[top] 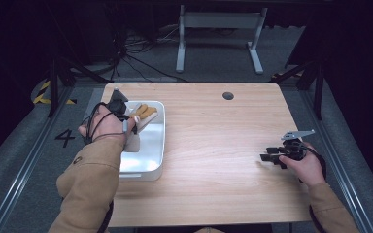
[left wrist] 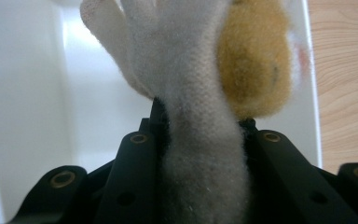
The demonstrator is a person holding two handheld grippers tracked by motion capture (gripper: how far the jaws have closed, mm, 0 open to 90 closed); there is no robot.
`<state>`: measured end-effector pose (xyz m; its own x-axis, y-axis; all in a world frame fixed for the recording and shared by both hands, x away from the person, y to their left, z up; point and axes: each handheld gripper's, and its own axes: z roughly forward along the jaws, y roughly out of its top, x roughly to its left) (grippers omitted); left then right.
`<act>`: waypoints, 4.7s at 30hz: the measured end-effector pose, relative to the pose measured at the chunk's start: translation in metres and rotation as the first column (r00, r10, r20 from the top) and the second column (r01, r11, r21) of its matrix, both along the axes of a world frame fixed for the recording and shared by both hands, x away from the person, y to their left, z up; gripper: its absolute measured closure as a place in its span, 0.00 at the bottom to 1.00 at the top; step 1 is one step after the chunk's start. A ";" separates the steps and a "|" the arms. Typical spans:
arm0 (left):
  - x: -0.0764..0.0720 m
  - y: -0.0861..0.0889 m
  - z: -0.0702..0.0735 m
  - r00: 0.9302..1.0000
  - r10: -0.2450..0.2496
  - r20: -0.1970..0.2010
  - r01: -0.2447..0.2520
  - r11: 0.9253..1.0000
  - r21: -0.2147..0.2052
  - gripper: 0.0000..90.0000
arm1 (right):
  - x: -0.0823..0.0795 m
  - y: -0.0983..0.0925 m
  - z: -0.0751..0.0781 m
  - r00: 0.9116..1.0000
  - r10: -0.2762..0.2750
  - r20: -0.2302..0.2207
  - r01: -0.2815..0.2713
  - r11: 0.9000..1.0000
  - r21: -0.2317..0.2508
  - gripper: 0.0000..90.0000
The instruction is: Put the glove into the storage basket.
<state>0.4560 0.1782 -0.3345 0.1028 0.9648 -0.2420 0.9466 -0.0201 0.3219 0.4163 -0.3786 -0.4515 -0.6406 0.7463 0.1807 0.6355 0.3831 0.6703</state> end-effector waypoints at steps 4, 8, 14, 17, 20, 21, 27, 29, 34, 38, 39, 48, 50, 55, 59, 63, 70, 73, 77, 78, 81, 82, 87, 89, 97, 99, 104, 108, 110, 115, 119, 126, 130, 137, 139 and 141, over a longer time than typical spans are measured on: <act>0.003 0.000 -0.010 1.000 0.015 -0.018 -0.015 1.000 0.001 0.80 | -0.001 0.000 0.001 1.000 -0.004 0.008 0.004 1.000 0.002 0.53; 0.007 0.000 -0.021 0.998 0.046 -0.029 -0.047 0.999 -0.004 0.80 | 0.000 -0.001 0.001 1.000 -0.004 0.005 0.004 1.000 -0.001 0.53; 0.008 0.000 -0.034 0.997 0.051 -0.051 -0.052 0.999 -0.014 0.79 | 0.000 -0.001 0.000 1.000 -0.006 0.003 0.006 1.000 0.001 0.52; 0.008 0.000 -0.040 0.996 0.058 -0.062 -0.059 0.998 -0.009 0.79 | 0.000 -0.001 -0.001 1.000 -0.007 0.002 0.007 1.000 0.003 0.52; 0.008 0.000 -0.045 0.995 0.060 -0.079 -0.062 0.998 -0.015 0.79 | -0.001 -0.001 -0.001 1.000 -0.010 0.003 0.010 1.000 0.001 0.52; 0.008 -0.001 -0.047 0.995 0.062 -0.078 -0.064 0.998 -0.019 0.79 | -0.001 -0.001 0.000 1.000 -0.009 0.003 0.009 1.000 0.000 0.52; 0.009 -0.003 -0.057 0.992 0.071 -0.101 -0.072 0.997 -0.011 0.79 | -0.001 -0.001 0.000 1.000 -0.009 0.004 0.009 1.000 -0.001 0.52; 0.009 -0.004 -0.060 0.992 0.068 -0.109 -0.069 0.998 -0.008 0.79 | 0.000 -0.002 0.000 1.000 -0.007 0.004 0.007 1.000 -0.001 0.52; 0.007 -0.003 -0.065 0.989 0.083 -0.125 -0.084 0.996 -0.006 0.78 | 0.000 -0.004 0.000 1.000 -0.010 0.006 0.010 1.000 0.002 0.52; 0.007 -0.004 -0.069 0.987 0.093 -0.128 -0.094 0.996 -0.002 0.78 | 0.000 -0.003 0.000 1.000 -0.010 0.004 0.010 1.000 0.001 0.52; 0.008 -0.004 -0.070 0.987 0.099 -0.126 -0.100 0.995 0.000 0.78 | 0.000 -0.003 0.000 1.000 -0.008 0.004 0.008 1.000 0.000 0.52; 0.010 -0.009 -0.082 0.985 0.101 -0.139 -0.100 0.995 0.017 0.67 | 0.000 -0.004 0.000 1.000 -0.015 0.008 0.015 1.000 0.004 0.52; 0.010 -0.011 -0.084 0.986 0.117 -0.115 -0.117 0.993 0.009 0.57 | 0.000 -0.005 0.000 1.000 -0.015 0.009 0.015 1.000 0.005 0.52; 0.007 -0.015 -0.085 0.989 0.120 -0.085 -0.120 0.993 0.003 0.37 | 0.000 -0.005 0.000 1.000 -0.017 0.012 0.017 1.000 0.004 0.51; 0.006 -0.016 -0.085 0.992 0.100 -0.074 -0.099 0.995 0.017 0.29 | 0.000 -0.005 -0.001 1.000 -0.017 0.010 0.017 1.000 0.008 0.51; 0.006 -0.017 -0.086 0.994 0.087 -0.070 -0.086 0.996 0.029 0.28 | 0.000 -0.005 0.000 1.000 -0.017 0.012 0.017 1.000 0.008 0.51; 0.006 -0.019 -0.085 0.995 0.076 -0.057 -0.073 0.996 0.055 0.28 | 0.000 -0.005 -0.001 1.000 -0.014 0.010 0.014 1.000 0.012 0.50; 0.006 -0.020 -0.082 0.997 0.067 -0.038 -0.065 0.996 0.061 0.28 | 0.000 -0.005 -0.001 1.000 -0.014 0.011 0.014 1.000 0.009 0.50; 0.006 -0.022 -0.077 0.998 0.049 -0.030 -0.047 0.996 0.072 0.28 | 0.000 -0.005 -0.001 1.000 -0.015 0.010 0.015 1.000 0.012 0.49; 0.006 -0.022 -0.075 0.999 0.037 -0.025 -0.035 0.997 0.073 0.28 | 0.000 -0.005 -0.001 1.000 -0.015 0.009 0.015 1.000 0.013 0.49; 0.007 -0.022 -0.071 1.000 0.028 -0.013 -0.027 0.996 0.084 0.26 | 0.000 -0.005 -0.001 1.000 -0.015 0.010 0.015 1.000 0.014 0.49; 0.006 -0.022 -0.069 1.000 0.025 -0.011 -0.024 0.996 0.088 0.27 | 0.000 -0.006 -0.001 1.000 -0.015 0.010 0.015 1.000 0.015 0.49; 0.006 -0.021 -0.061 1.000 -0.026 -0.007 0.027 0.994 0.107 0.25 | 0.000 -0.005 -0.001 1.000 -0.014 0.010 0.014 1.000 0.016 0.49; 0.006 -0.021 -0.058 0.999 -0.036 -0.005 0.037 0.992 0.117 0.25 | 0.000 -0.005 -0.001 1.000 -0.014 0.011 0.014 1.000 0.017 0.49; 0.004 -0.019 -0.038 0.998 -0.060 0.025 0.056 0.989 0.139 0.26 | -0.001 -0.004 -0.002 1.000 -0.015 0.010 0.015 1.000 0.016 0.48; 0.003 -0.019 -0.033 0.998 -0.065 0.027 0.060 0.989 0.132 0.28 | 0.000 -0.004 -0.002 1.000 -0.013 0.012 0.013 1.000 0.017 0.48; -0.002 -0.021 -0.023 0.995 -0.085 0.058 0.077 0.989 0.127 0.31 | 0.000 -0.004 -0.002 1.000 -0.013 0.012 0.013 1.000 0.016 0.48; -0.007 -0.022 -0.011 0.980 -0.136 0.146 0.123 0.988 0.097 0.33 | -0.001 -0.004 -0.001 1.000 -0.009 0.014 0.008 1.000 0.017 0.48; -0.010 -0.022 -0.007 0.969 -0.155 0.192 0.142 0.987 0.076 0.35 | -0.001 -0.004 -0.001 1.000 -0.012 0.017 0.012 1.000 0.019 0.47; -0.021 -0.023 0.004 0.941 -0.197 0.274 0.194 0.980 0.036 0.38 | -0.001 -0.004 -0.001 1.000 -0.013 0.020 0.013 1.000 0.017 0.47; -0.030 -0.027 0.012 0.915 -0.240 0.325 0.240 0.970 0.042 0.38 | -0.001 -0.004 0.000 1.000 -0.010 0.028 0.009 1.000 0.020 0.47; -0.046 -0.050 0.022 0.849 -0.325 0.417 0.353 0.936 0.010 0.38 | -0.002 -0.004 0.003 0.999 -0.007 0.049 0.005 1.000 0.031 0.47; -0.051 -0.070 0.024 0.802 -0.375 0.466 0.420 0.907 0.006 0.38 | -0.002 -0.003 0.002 0.999 -0.003 0.052 0.002 1.000 0.029 0.47; -0.059 -0.103 0.020 0.745 -0.439 0.503 0.531 0.846 -0.048 0.39 | -0.002 -0.003 0.003 0.998 -0.002 0.058 0.000 0.999 0.035 0.47; -0.061 -0.111 0.016 0.733 -0.460 0.502 0.563 0.824 -0.067 0.39 | -0.002 -0.003 0.003 0.998 -0.001 0.059 -0.002 0.999 0.035 0.47; -0.062 -0.120 0.012 0.716 -0.477 0.509 0.587 0.807 -0.069 0.39 | -0.002 -0.003 0.004 0.998 0.002 0.063 -0.004 0.999 0.036 0.47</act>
